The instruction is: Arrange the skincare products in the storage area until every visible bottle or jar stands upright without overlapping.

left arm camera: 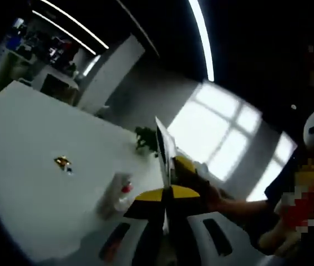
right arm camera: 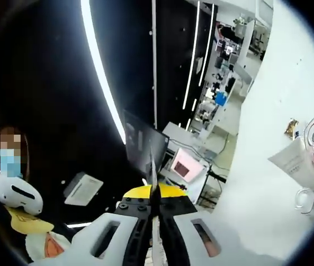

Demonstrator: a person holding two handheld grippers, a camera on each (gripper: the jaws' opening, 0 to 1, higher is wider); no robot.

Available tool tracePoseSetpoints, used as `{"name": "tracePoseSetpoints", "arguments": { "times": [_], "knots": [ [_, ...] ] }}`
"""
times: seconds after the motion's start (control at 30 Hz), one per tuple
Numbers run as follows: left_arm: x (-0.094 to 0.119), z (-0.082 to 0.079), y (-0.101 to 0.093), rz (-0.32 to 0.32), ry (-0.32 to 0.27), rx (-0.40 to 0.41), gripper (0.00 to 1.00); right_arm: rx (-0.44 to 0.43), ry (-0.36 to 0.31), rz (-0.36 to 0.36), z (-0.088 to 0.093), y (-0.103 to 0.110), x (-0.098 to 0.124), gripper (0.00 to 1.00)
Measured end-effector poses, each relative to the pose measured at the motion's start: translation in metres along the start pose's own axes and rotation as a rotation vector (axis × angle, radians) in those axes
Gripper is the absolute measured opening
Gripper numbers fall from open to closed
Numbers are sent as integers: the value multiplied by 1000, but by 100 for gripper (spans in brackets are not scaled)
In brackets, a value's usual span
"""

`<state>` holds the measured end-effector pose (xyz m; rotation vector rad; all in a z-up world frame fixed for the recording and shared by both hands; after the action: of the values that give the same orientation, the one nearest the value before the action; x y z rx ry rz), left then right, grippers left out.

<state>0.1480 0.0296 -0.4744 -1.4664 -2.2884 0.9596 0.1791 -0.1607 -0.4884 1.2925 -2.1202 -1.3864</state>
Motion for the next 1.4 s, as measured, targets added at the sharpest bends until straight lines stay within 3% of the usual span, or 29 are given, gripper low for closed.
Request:
{"name": "tracePoseSetpoints", "arguments": {
  "times": [0.17, 0.27, 0.43, 0.5, 0.57, 0.6, 0.63, 0.77, 0.83, 0.87, 0.9, 0.93, 1.07, 1.13, 1.23, 1.3, 1.4],
  "knots": [
    [-1, -4, -1, 30, -134, 95, 5, 40, 79, 32, 21, 3, -3, 21],
    [0, 0, 5, 19, -164, 125, 5, 15, 85, 35, 36, 3, -3, 15],
    [2, 0, 5, 11, -170, 113, 5, 3, 49, 54, 37, 8, -2, 2],
    [3, 0, 5, 22, -173, 97, 5, 4, 59, 66, 36, 10, -4, 1],
    [6, -5, 4, 72, -193, 70, 6, -36, 61, 13, 34, 18, -5, 1],
    [6, -5, 2, 86, -178, 69, 6, -33, 61, 16, 33, 19, -6, 1],
    [5, -3, 0, 106, -128, 74, 6, -33, 58, 15, 32, 20, -6, 1],
    [-1, 7, -5, 112, -44, 41, 20, -33, 42, 14, 31, 21, -8, 1],
    [-3, 12, -9, 124, -17, 30, 14, -33, 25, 30, 31, 20, -9, 1],
    [-4, 13, -8, 110, -8, 11, 9, -17, 22, 34, 31, 20, -9, 1],
    [-4, 16, -7, 85, 13, -17, 10, 25, 27, 45, 32, 19, -9, 1],
    [-4, 15, -4, 60, -14, -1, 9, 66, 24, 73, 32, 16, -8, 1],
    [0, 22, 3, -4, -17, 33, 7, 140, 55, 146, 37, 10, -7, 1],
    [1, 26, 5, -17, -31, 83, 2, 158, 67, 187, 39, 6, -7, 1],
    [3, 31, 9, -40, -39, 100, 1, 131, 69, 220, 43, 0, -8, 1],
    [4, 33, 10, -40, -61, 155, 0, 130, 65, 239, 46, -1, -7, 1],
    [6, 35, 10, -45, -56, 156, 0, 172, 78, 267, 48, -1, -7, 1]
  ]
}}
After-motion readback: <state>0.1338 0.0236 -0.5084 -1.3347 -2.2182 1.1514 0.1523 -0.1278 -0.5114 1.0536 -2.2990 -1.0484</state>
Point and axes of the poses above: the point that each gripper's makers call its tool centre point, and the gripper's own axes: x roughly backward along the fingers, y roughly to its left, z roughly out of its underside, the point moved 8 cm from there along x, roughly backward along the fingers, and after that the axes turned 9 degrees about z, right-handed, at the moved point
